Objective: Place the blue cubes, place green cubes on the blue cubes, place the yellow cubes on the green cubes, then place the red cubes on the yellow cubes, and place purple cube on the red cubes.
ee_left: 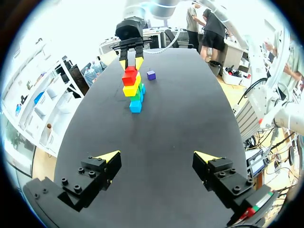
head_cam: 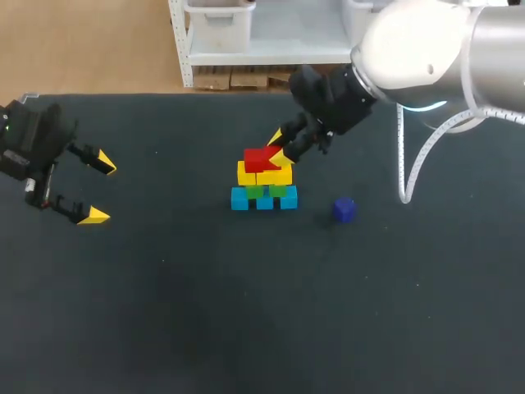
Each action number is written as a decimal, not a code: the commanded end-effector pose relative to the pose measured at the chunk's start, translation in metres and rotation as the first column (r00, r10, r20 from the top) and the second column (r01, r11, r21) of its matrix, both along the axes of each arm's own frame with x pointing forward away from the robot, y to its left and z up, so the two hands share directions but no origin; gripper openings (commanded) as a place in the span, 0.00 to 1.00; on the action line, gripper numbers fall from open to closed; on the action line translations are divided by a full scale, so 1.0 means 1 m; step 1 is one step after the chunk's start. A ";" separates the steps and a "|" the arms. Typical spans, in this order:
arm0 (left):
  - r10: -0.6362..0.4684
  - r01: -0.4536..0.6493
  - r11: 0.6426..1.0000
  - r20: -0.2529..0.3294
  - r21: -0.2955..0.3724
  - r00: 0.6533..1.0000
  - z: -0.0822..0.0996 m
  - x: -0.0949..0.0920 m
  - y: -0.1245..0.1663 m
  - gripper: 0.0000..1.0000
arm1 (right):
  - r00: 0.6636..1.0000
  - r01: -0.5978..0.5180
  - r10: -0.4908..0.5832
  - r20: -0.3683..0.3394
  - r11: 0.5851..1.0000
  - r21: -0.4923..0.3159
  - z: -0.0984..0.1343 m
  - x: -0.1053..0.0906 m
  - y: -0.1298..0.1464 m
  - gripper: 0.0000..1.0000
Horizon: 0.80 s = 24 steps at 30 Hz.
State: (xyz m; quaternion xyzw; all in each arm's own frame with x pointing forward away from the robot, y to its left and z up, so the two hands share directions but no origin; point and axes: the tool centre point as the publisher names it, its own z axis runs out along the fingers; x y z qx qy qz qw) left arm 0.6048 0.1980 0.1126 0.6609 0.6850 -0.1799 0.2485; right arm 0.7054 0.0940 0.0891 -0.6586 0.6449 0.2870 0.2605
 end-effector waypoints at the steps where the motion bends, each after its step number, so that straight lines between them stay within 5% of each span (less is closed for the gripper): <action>1: -0.002 0.002 1.000 0.004 -0.004 1.000 -0.001 0.000 0.001 1.00 | 1.000 -0.001 0.001 -0.004 1.000 0.002 0.000 0.001 -0.001 0.26; 6: -0.002 0.002 1.000 0.004 -0.004 1.000 -0.001 0.000 0.001 1.00 | 1.000 -0.001 0.001 -0.006 1.000 0.003 -0.001 0.002 -0.002 0.40; 20: -0.002 0.002 1.000 0.004 -0.004 1.000 -0.001 0.000 0.001 1.00 | 1.000 -0.007 0.007 -0.007 1.000 0.012 0.001 0.002 -0.003 0.49; 24: -0.002 0.002 1.000 0.004 -0.004 1.000 -0.001 0.000 0.001 1.00 | 1.000 -0.003 0.003 0.001 1.000 0.030 0.009 0.001 -0.006 0.85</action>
